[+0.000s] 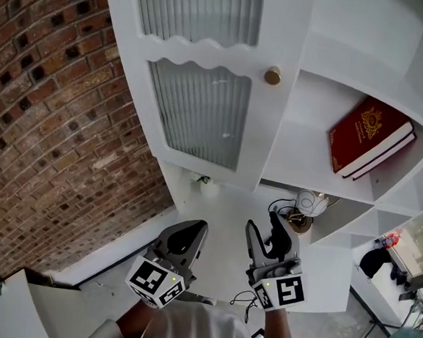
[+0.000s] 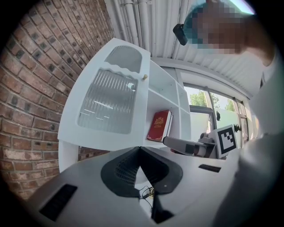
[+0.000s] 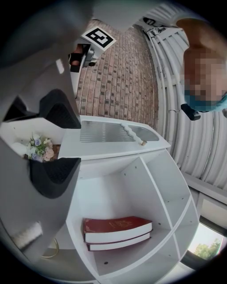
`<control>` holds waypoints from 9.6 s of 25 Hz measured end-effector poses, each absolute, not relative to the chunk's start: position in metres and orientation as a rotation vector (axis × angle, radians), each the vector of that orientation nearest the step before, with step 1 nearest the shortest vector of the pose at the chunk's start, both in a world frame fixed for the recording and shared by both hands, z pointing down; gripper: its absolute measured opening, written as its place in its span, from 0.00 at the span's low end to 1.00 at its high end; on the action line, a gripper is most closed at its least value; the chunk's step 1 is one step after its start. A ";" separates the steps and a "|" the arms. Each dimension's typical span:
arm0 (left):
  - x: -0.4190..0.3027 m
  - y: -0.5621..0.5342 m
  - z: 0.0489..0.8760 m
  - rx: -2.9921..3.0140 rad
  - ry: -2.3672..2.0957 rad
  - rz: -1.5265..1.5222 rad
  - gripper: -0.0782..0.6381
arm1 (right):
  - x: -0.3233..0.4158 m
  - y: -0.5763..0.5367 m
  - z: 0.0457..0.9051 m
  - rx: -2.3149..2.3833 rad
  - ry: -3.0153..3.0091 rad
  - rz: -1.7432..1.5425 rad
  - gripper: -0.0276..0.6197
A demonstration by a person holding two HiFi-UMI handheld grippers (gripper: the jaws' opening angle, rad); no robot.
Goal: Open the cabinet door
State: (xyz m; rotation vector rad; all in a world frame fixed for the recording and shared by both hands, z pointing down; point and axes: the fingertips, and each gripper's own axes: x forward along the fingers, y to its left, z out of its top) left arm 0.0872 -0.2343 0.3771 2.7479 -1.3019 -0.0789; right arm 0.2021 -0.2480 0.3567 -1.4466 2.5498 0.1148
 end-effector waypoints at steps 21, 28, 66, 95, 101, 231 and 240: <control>0.091 -0.273 0.379 2.740 -1.290 -0.063 0.12 | 0.203 -0.302 0.352 -1.460 2.525 0.104 0.36; 0.093 -0.285 0.382 2.736 -1.277 -0.050 0.12 | 0.201 -0.319 0.353 -1.460 2.534 0.096 0.36; 0.088 -0.285 0.392 2.699 -1.285 -0.046 0.12 | 0.187 -0.348 0.358 -1.409 2.616 0.045 0.25; 0.066 -0.240 0.390 2.689 -1.308 -0.064 0.12 | 0.178 -0.311 0.359 -1.489 2.576 0.031 0.23; 0.060 -0.231 0.388 2.686 -1.321 -0.076 0.12 | 0.175 -0.303 0.360 -1.498 2.574 0.024 0.22; -0.074 -0.136 0.383 2.698 -1.194 -0.138 0.12 | 0.045 -0.156 0.358 -1.570 2.585 0.088 0.16; -0.082 -0.132 0.382 2.702 -1.195 -0.145 0.12 | 0.032 -0.149 0.359 -1.545 2.603 0.086 0.16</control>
